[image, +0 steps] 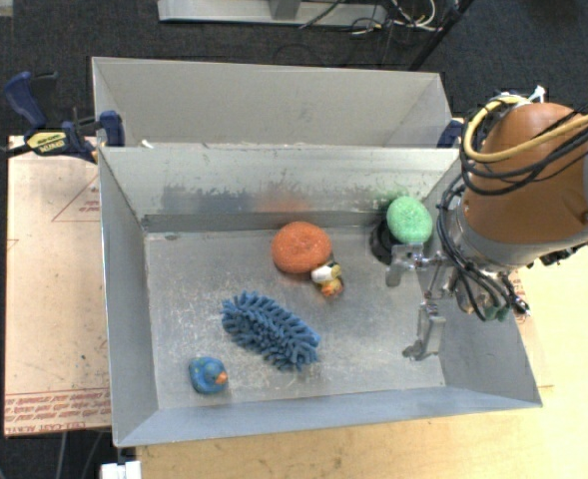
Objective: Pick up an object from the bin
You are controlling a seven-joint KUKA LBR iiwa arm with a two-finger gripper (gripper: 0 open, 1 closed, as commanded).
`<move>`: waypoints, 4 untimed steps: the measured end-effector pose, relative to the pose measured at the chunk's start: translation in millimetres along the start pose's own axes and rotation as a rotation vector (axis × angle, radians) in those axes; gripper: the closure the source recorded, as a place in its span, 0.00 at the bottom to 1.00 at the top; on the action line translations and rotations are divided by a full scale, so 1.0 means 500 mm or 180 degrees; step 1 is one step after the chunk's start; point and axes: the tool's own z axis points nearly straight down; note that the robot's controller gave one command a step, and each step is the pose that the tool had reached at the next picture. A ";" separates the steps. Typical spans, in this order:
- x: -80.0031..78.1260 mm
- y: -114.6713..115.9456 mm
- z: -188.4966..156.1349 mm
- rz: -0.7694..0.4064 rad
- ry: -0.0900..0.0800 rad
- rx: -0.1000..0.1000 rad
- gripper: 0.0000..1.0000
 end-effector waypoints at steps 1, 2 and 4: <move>-0.003 0.001 -0.009 -0.0006 -0.0025 0.0002 0.00; -0.094 0.089 0.123 -0.0189 -0.0040 0.0002 0.00; -0.092 0.218 0.174 0.0236 -0.0040 -0.0002 0.00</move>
Offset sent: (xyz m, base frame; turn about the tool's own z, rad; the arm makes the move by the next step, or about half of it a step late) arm 0.1026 0.1056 -0.1589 -0.1351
